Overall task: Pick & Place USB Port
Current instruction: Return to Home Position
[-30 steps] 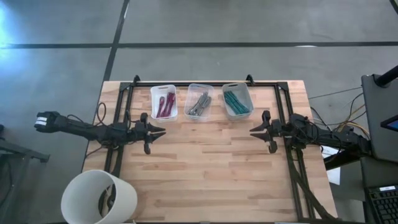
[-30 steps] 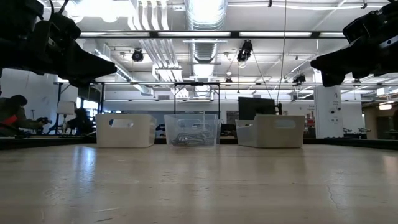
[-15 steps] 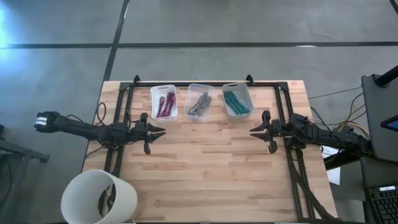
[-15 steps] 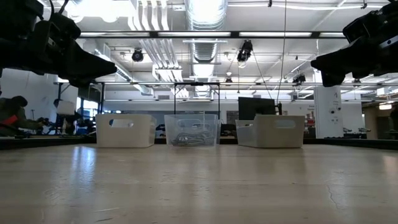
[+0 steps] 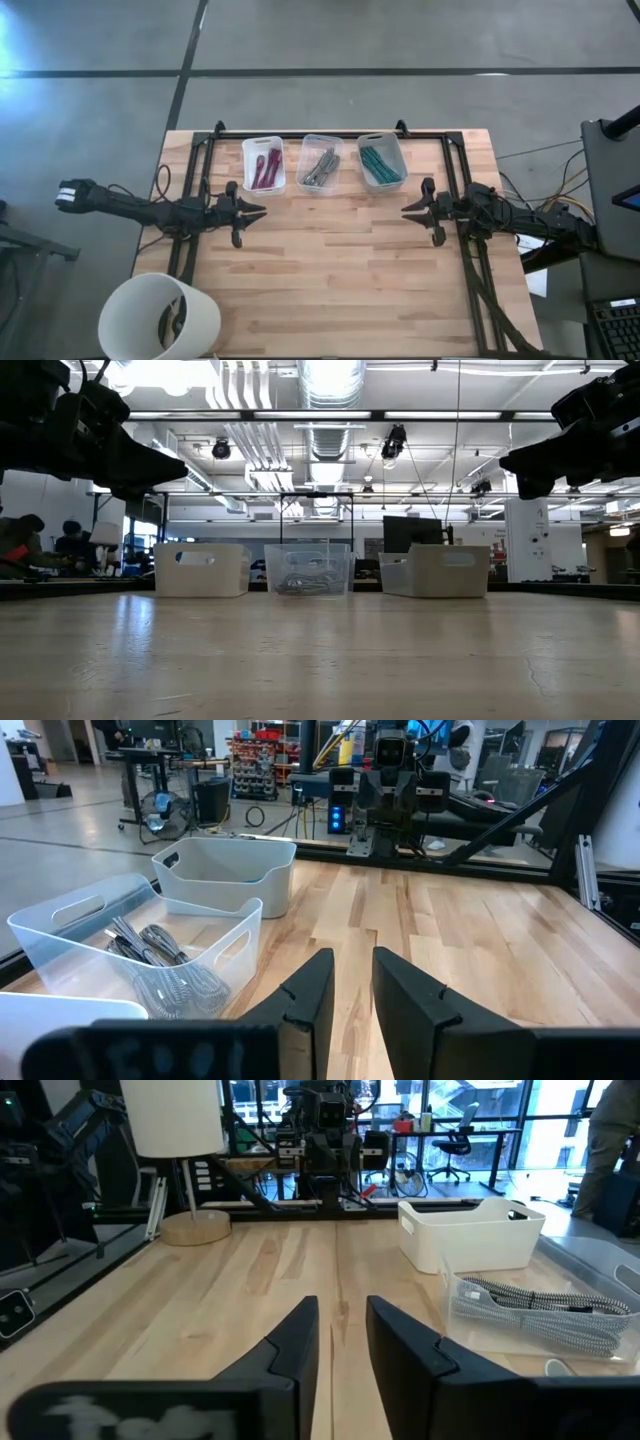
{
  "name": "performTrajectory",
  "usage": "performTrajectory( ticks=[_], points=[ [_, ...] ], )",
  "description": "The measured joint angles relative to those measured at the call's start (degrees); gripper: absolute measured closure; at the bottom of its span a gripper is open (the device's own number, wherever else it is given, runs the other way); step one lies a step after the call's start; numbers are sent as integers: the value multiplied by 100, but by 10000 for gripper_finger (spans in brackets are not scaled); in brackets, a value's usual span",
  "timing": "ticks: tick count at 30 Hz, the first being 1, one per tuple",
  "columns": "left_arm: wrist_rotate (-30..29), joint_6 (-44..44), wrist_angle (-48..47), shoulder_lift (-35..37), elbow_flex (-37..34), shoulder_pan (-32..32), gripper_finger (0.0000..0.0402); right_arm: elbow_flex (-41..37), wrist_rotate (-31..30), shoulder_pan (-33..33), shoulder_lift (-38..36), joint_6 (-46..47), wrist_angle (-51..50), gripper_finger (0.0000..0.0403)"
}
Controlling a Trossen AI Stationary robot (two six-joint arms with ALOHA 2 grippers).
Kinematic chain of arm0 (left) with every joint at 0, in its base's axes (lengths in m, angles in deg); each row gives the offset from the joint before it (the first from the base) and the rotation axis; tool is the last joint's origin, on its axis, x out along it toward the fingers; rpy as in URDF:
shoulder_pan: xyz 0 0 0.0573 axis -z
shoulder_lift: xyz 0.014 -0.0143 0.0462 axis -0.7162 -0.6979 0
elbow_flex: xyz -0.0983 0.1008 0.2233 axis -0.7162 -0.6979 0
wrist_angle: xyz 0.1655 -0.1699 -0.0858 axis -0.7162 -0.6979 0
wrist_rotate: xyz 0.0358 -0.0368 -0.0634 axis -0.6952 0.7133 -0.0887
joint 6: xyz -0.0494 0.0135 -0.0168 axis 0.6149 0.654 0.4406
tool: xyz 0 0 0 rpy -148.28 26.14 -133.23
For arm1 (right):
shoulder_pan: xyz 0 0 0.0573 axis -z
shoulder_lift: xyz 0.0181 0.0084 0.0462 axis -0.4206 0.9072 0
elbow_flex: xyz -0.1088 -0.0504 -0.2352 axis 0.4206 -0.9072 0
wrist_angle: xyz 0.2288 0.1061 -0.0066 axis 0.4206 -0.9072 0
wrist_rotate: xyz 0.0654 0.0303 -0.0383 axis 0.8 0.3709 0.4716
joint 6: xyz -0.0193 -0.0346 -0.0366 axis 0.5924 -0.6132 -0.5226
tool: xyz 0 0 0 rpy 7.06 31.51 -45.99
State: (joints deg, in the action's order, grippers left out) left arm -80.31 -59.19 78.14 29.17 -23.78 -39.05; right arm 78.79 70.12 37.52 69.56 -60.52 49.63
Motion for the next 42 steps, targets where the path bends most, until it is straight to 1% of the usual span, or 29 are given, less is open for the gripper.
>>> performTrajectory(
  ticks=[5, 16, 31, 42],
  points=[
    [-1, 0, -1, 0, 0, -1, 321, 0, 0, 0, -2, 0, 1, 318],
    [0, 0, 0, 0, 0, -1, 321, 0, 0, 0, -2, 0, 2, 335],
    [1, 0, 1, 2, 0, -1, 321, 2, 0, 0, -2, 0, 0, 316],
    [1, -2, 1, 2, 0, -1, 321, 2, 0, 1, -1, 0, 1, 334]
  ],
)
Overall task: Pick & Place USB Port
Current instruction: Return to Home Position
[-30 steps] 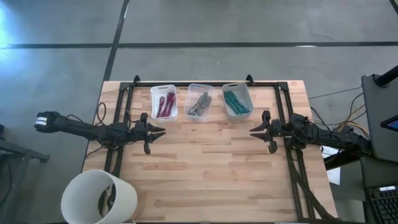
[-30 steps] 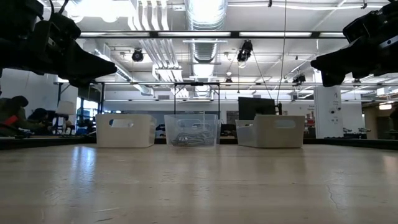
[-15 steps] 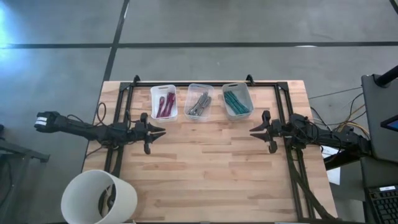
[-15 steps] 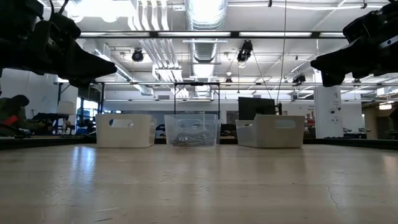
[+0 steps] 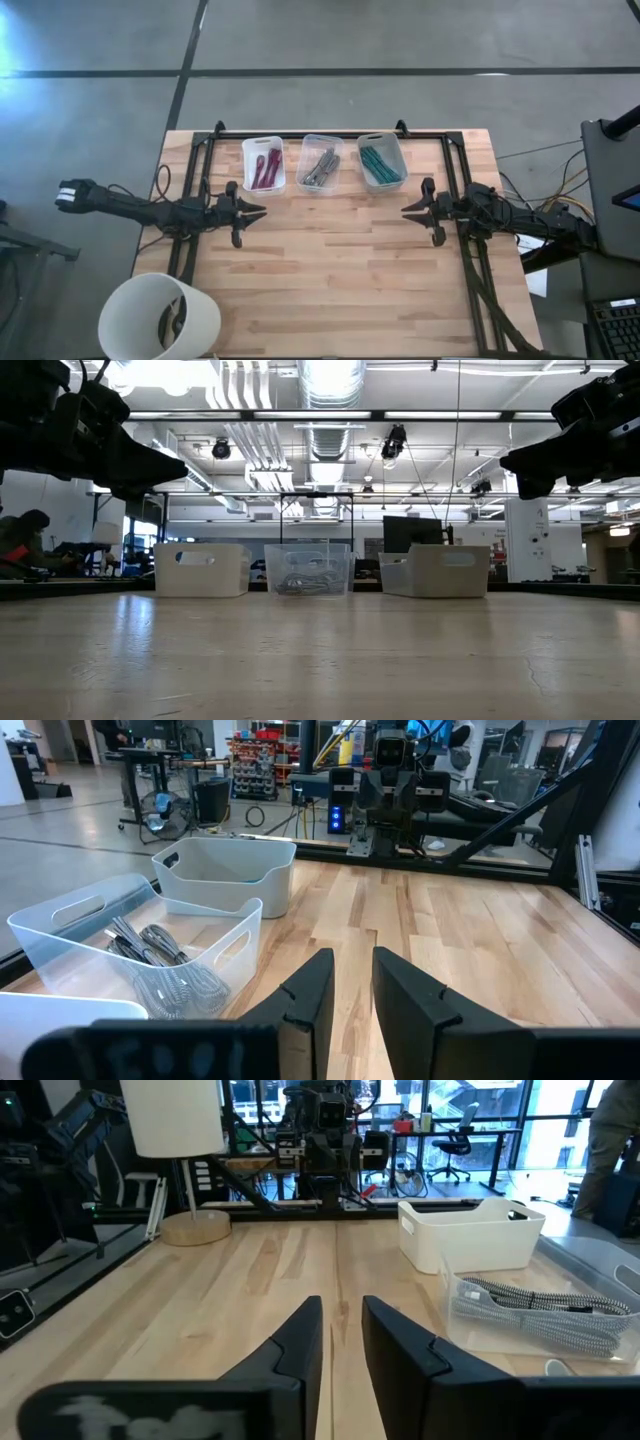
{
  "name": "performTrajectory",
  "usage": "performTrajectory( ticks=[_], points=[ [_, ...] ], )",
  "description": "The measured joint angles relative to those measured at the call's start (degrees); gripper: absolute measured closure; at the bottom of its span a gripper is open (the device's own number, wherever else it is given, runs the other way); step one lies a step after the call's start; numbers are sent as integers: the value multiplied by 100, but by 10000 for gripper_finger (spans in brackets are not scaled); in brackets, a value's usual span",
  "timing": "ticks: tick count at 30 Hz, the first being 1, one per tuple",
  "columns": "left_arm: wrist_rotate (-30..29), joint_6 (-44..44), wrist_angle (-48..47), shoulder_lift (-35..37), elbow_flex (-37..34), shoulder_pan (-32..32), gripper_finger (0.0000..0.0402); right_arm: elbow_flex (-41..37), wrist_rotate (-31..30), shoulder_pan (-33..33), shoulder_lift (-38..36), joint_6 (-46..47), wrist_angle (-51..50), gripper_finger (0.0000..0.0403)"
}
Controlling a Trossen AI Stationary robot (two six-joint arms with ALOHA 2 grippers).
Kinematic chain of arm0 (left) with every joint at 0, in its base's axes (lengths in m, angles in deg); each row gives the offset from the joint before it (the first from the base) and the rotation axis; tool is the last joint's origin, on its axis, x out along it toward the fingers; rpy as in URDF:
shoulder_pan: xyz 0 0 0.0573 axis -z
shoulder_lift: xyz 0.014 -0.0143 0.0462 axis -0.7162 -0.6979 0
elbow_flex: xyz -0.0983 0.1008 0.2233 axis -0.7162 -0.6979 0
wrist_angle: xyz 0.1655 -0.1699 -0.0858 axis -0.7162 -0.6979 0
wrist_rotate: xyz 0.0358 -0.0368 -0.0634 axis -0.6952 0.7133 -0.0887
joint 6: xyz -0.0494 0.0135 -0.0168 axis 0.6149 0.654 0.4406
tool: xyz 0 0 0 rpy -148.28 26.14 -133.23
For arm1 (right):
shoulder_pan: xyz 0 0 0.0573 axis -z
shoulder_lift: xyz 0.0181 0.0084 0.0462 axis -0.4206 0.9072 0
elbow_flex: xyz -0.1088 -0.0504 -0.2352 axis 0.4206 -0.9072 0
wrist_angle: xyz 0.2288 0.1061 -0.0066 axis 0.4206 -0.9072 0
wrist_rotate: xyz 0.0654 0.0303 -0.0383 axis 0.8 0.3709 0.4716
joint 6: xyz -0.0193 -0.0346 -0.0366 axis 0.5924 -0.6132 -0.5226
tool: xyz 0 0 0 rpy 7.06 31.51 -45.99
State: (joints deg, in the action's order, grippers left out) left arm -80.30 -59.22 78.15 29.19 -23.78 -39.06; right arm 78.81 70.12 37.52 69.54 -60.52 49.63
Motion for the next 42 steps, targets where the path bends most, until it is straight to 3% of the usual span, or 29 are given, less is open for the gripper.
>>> performTrajectory(
  ticks=[42],
  points=[
    [0, 0, 0, -2, 0, 0, 321, 0, 1, 0, 0, 0, 2, 319]
  ],
)
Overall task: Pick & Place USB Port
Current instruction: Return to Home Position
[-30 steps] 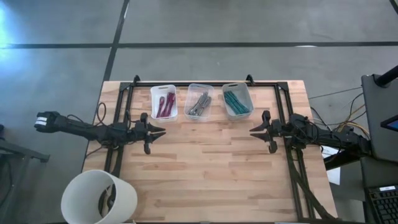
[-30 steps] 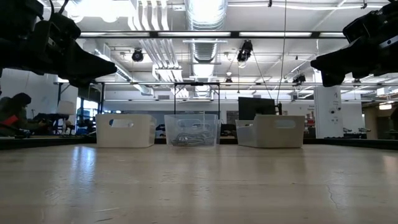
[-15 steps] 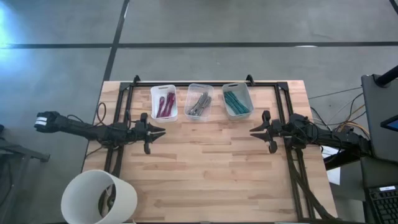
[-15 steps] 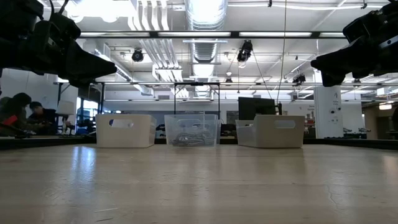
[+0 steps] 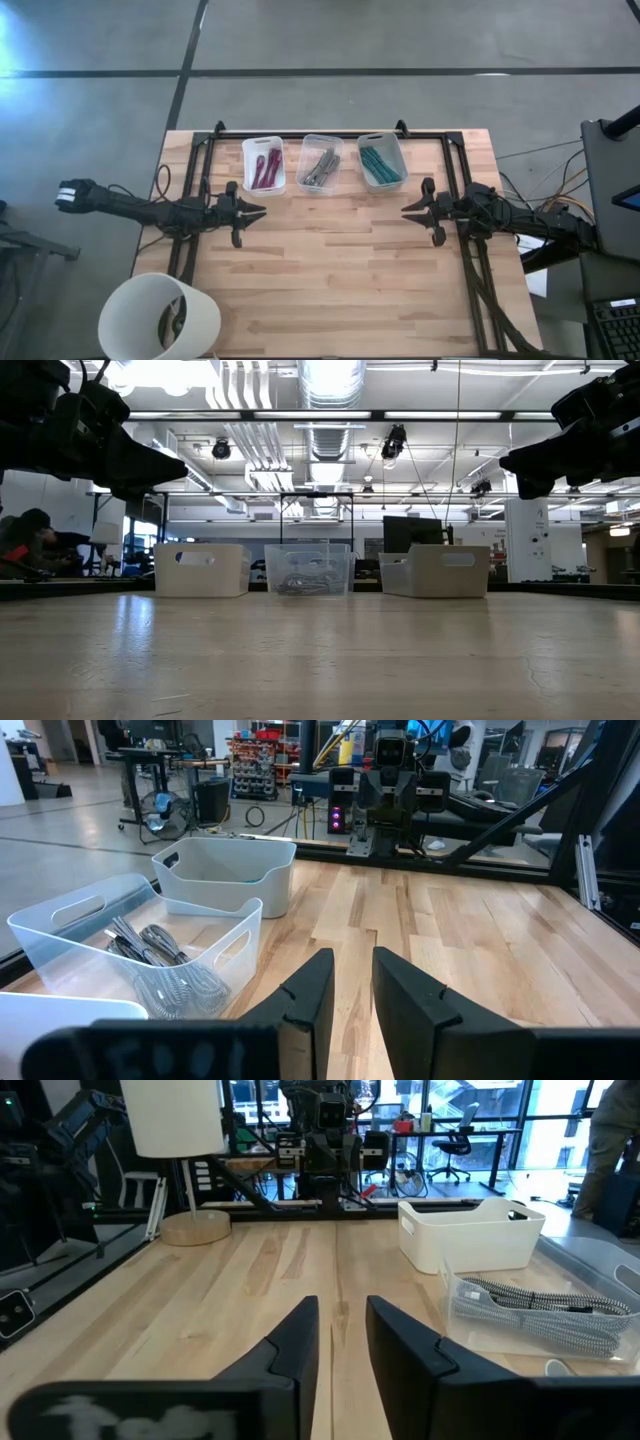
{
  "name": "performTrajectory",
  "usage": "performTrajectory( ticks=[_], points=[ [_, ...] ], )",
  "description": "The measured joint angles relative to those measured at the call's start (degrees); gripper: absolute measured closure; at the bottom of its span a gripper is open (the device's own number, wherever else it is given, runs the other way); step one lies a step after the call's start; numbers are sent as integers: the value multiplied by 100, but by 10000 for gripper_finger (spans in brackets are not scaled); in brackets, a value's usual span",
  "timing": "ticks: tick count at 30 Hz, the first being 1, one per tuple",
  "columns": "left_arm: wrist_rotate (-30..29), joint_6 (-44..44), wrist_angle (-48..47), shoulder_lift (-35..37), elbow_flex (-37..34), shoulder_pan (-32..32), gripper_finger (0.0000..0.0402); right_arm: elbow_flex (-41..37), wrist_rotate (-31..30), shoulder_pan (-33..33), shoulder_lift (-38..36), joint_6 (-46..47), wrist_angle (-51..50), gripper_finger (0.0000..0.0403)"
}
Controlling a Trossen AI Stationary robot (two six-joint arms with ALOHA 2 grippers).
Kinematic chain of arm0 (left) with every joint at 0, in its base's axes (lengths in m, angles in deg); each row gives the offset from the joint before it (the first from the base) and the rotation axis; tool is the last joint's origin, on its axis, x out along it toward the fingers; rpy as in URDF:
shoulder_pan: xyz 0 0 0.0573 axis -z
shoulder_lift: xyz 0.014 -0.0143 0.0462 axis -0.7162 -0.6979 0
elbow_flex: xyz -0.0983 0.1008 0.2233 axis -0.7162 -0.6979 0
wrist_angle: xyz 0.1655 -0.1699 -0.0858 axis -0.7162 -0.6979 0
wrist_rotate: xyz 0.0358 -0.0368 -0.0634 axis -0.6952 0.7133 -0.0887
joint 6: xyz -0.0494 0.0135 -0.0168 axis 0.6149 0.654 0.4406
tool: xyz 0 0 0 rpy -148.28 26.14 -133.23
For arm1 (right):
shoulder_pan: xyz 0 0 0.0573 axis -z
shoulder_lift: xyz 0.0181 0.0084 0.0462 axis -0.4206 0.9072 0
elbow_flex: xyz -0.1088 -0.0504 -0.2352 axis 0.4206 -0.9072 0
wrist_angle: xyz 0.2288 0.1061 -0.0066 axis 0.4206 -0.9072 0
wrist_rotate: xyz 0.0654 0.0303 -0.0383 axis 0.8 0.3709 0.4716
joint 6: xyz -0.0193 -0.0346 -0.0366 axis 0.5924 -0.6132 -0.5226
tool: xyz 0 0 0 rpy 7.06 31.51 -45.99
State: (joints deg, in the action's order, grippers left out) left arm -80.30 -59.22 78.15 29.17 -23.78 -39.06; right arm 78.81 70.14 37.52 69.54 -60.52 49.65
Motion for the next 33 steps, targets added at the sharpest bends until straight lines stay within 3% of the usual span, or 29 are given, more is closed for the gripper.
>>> performTrajectory(
  ticks=[16, 33],
  points=[
    [-1, 0, -1, 1, 0, 0, 321, 0, 1, 0, 0, 0, -2, 335],
    [-2, 2, 0, 1, 0, 0, 321, 0, 1, 1, 1, 0, -2, 317]
  ],
)
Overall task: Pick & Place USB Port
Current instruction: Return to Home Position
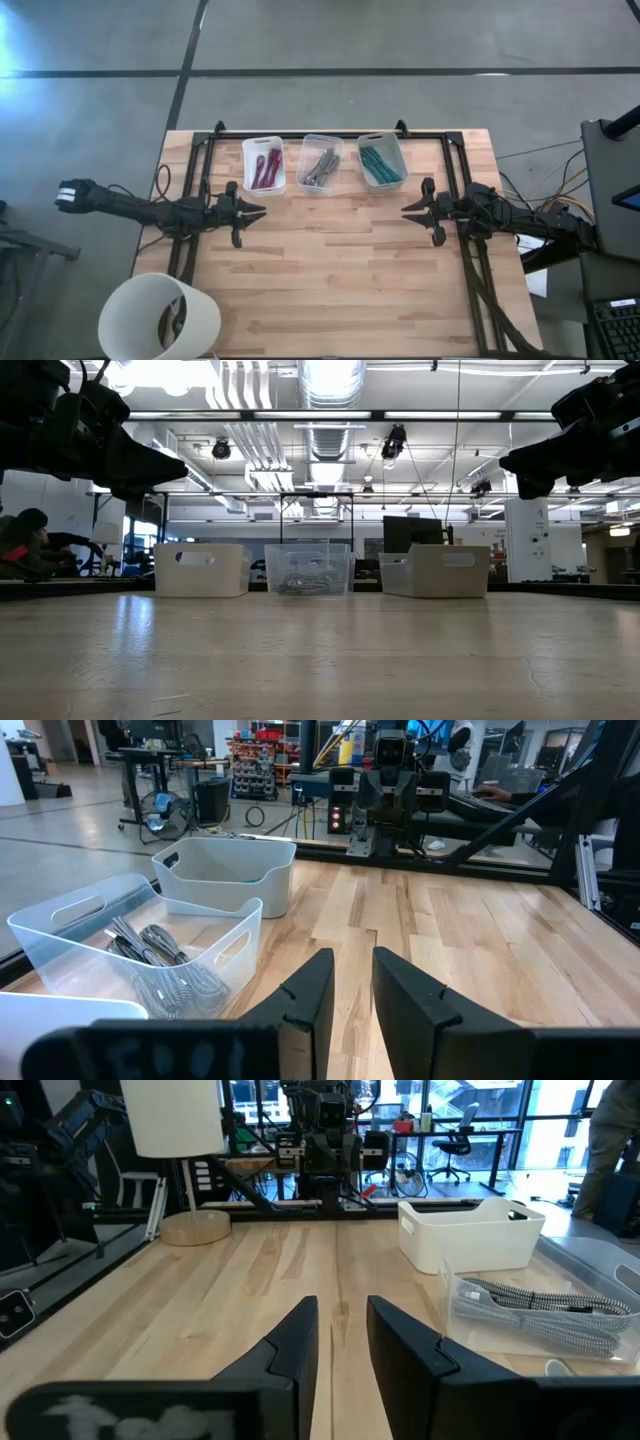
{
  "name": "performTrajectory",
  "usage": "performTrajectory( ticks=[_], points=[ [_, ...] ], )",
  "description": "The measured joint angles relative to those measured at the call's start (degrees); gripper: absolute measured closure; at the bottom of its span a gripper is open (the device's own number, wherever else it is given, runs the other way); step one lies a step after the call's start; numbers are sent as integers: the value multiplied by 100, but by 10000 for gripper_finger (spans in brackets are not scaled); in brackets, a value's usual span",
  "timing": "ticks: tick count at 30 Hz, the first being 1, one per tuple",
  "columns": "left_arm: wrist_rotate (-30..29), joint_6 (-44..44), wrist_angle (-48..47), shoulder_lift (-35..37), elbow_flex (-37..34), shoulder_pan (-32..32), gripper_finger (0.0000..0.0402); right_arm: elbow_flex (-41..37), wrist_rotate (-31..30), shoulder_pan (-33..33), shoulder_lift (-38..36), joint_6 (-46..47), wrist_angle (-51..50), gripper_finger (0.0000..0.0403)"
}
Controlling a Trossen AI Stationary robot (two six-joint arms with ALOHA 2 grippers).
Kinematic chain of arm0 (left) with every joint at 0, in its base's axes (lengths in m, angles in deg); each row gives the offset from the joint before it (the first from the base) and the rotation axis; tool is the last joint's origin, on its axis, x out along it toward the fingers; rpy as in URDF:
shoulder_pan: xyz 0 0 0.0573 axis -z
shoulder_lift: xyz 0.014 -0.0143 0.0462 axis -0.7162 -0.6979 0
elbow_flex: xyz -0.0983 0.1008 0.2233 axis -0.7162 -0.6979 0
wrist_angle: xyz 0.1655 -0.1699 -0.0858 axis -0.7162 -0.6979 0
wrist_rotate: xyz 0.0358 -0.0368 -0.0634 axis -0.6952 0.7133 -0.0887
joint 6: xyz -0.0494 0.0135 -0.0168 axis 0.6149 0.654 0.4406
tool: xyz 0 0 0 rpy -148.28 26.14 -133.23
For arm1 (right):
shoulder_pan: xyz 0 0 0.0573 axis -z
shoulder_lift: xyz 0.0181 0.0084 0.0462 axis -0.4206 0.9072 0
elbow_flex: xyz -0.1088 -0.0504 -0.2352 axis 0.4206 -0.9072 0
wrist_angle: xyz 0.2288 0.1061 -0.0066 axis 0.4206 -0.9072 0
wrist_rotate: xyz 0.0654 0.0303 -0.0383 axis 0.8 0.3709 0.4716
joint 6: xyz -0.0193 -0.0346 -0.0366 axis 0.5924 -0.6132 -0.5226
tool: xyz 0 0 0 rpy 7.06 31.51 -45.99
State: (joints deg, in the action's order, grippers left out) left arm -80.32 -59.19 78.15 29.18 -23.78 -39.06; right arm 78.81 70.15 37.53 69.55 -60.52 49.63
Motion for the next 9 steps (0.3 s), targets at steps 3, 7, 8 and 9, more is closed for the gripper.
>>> performTrajectory(
  ticks=[3, 7, 8, 9],
  points=[
    [2, -1, -1, -1, 0, 1, 321, 0, 0, -1, 1, 0, 1, 321],
    [2, -2, -2, -1, 0, 0, 321, 0, 0, -1, 0, 0, 0, 329],
    [2, -2, -1, -1, 0, 0, 321, 0, 0, 1, 1, 0, 0, 331],
    [1, -1, 0, -1, 0, 1, 321, 0, -1, 0, -1, 0, 1, 332]
  ],
)
